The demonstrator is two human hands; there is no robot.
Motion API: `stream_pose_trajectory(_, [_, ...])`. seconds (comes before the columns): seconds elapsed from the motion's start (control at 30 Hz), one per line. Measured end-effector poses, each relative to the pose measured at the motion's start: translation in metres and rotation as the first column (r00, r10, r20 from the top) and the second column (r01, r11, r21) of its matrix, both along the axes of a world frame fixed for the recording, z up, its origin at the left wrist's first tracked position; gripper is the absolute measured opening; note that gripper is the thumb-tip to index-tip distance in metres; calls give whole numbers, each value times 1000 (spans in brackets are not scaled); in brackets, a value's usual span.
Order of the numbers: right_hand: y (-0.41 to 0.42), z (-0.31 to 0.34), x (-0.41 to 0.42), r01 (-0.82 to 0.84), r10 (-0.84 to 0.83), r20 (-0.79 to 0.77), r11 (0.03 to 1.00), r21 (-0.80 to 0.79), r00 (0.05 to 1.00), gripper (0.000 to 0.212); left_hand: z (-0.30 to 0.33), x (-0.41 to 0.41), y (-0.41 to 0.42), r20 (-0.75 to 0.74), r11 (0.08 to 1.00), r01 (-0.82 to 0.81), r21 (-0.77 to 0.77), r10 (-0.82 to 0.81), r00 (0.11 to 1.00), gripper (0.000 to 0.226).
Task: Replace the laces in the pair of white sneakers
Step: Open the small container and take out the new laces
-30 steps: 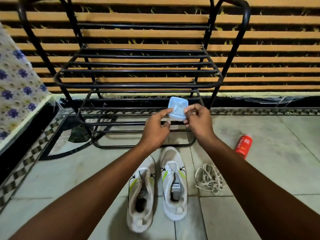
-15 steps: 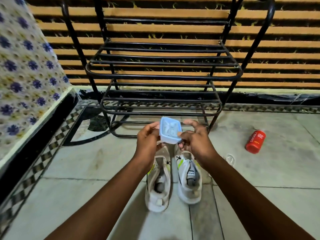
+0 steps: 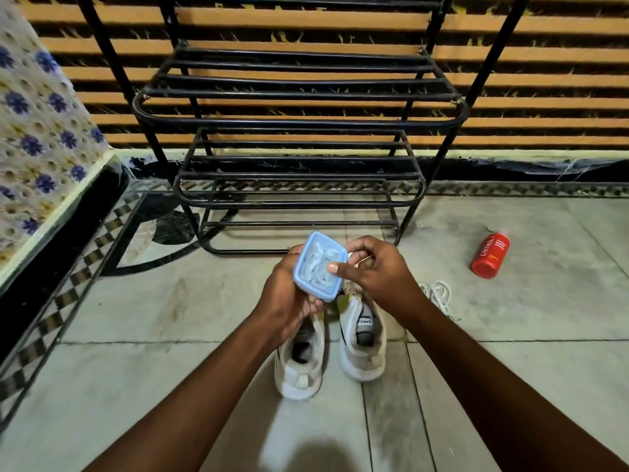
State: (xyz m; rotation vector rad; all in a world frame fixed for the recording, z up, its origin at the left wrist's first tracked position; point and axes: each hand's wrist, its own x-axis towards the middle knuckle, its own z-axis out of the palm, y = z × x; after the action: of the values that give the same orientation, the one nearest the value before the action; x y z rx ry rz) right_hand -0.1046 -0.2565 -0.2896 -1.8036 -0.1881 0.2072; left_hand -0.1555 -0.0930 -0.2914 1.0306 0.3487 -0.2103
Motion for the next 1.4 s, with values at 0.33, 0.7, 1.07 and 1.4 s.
stream_pose_trajectory(0.33, [2,0,5,9,-8,-55,1000,23,998,37,6,-1,-1,-16,993,89,81,-88,996,47])
stream_pose_trajectory(0.7, [6,-1,4,31,19,156,951,-308,988,43,2,-4,4,-53,995,41,90,-37,998,30])
stream_pose_trajectory(1.07, [7,7,11,-152,177,128,971,-182,976,43,4,-10,-1,-107,960,111,258,-85,991,35])
stream_pose_trajectory(1.4, [23,11,-1,58,0,326,984,-168,945,45,-1,-3,-1,-102,976,-100,194,121,987,31])
